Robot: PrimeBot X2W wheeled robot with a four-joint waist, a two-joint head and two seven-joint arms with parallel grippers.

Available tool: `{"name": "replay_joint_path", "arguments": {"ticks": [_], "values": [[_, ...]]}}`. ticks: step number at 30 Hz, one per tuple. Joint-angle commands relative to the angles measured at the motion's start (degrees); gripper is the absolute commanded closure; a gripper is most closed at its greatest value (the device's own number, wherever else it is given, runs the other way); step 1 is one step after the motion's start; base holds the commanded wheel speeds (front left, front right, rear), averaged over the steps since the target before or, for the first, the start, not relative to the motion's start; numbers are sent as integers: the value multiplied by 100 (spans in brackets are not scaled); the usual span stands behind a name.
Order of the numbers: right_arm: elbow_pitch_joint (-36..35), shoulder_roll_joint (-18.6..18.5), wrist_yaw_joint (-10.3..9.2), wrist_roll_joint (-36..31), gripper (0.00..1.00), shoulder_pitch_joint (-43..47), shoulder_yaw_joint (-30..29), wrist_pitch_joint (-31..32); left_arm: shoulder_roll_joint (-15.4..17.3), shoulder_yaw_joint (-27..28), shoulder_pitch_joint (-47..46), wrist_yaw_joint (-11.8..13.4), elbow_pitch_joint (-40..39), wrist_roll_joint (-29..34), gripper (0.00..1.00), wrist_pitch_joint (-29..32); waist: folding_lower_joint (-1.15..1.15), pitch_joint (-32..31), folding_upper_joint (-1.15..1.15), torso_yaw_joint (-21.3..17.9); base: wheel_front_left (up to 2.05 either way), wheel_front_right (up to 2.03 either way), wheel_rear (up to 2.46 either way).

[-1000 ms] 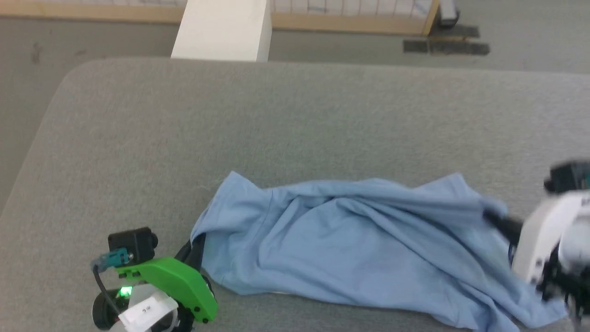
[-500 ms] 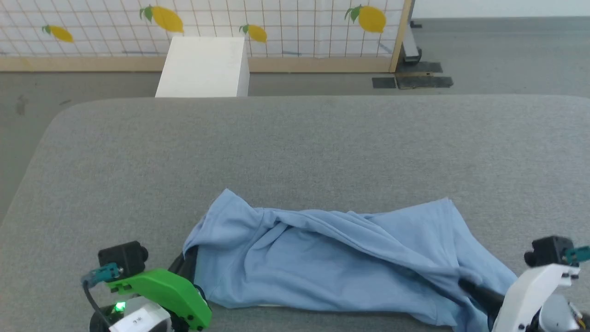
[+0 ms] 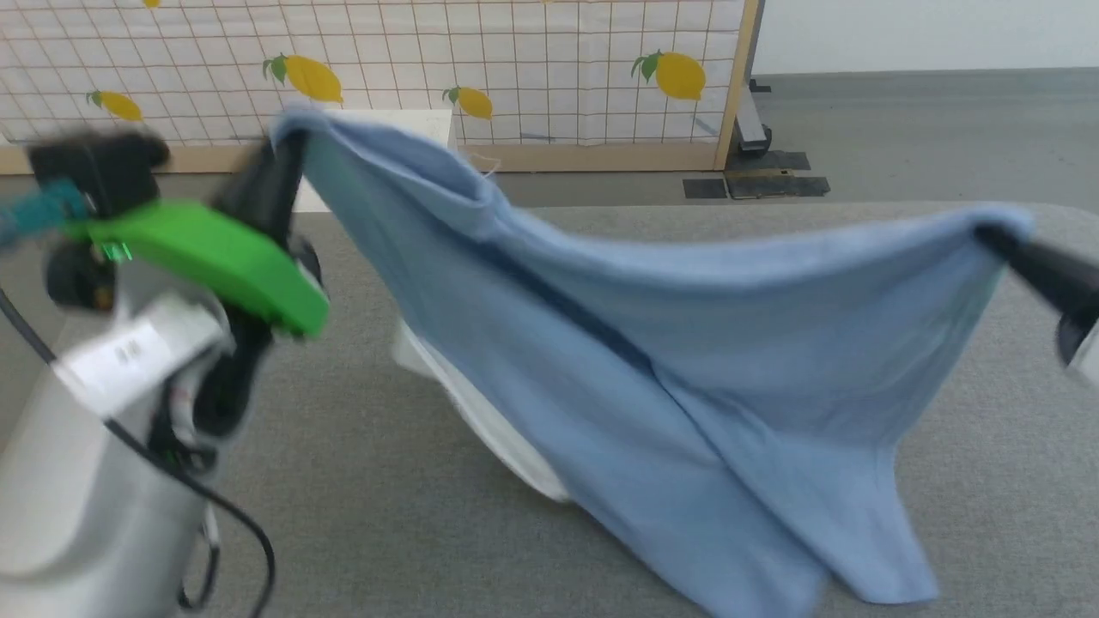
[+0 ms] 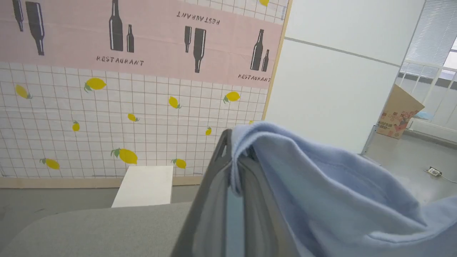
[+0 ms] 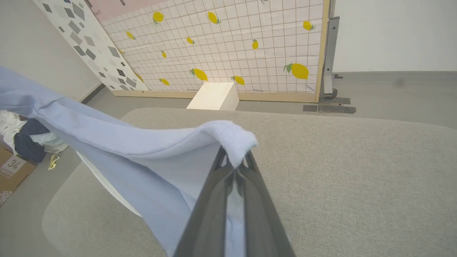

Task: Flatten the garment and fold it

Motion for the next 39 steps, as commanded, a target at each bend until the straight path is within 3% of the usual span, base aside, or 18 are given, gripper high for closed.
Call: {"name": "replay_joint_path", "arguments": {"ticks": [1,10,16,22,31,39], "values": [[20,-58,-6,58,100,-218,-41,42,58,17,-317,-56,45,91,100,35,0,16,0,2,0,0,0],[312,-152,-6,1,100,-1203,-26,255,235,-51,-1829,-276,624,337,100,377,0,451,0,-77,0,0,0],[637,-55,-6,-487,100,-2215,45,298,421,-203,-3002,-460,1307,678,100,664,0,1279,0,-146,0,0,0],[1156,286,-6,-1223,100,-3700,-57,-3,523,-300,-4439,-606,2046,1147,100,666,0,2192,0,-245,0,0,0],[2226,737,-6,-2289,100,-5891,-187,-764,415,-414,-6572,-525,3120,1991,100,-44,0,3060,0,-362,0,0,0],[2938,1067,-6,-2920,100,-7005,-358,-1609,290,-399,-7566,-324,3635,2406,100,-1005,0,3552,0,-354,0,0,0]]}}
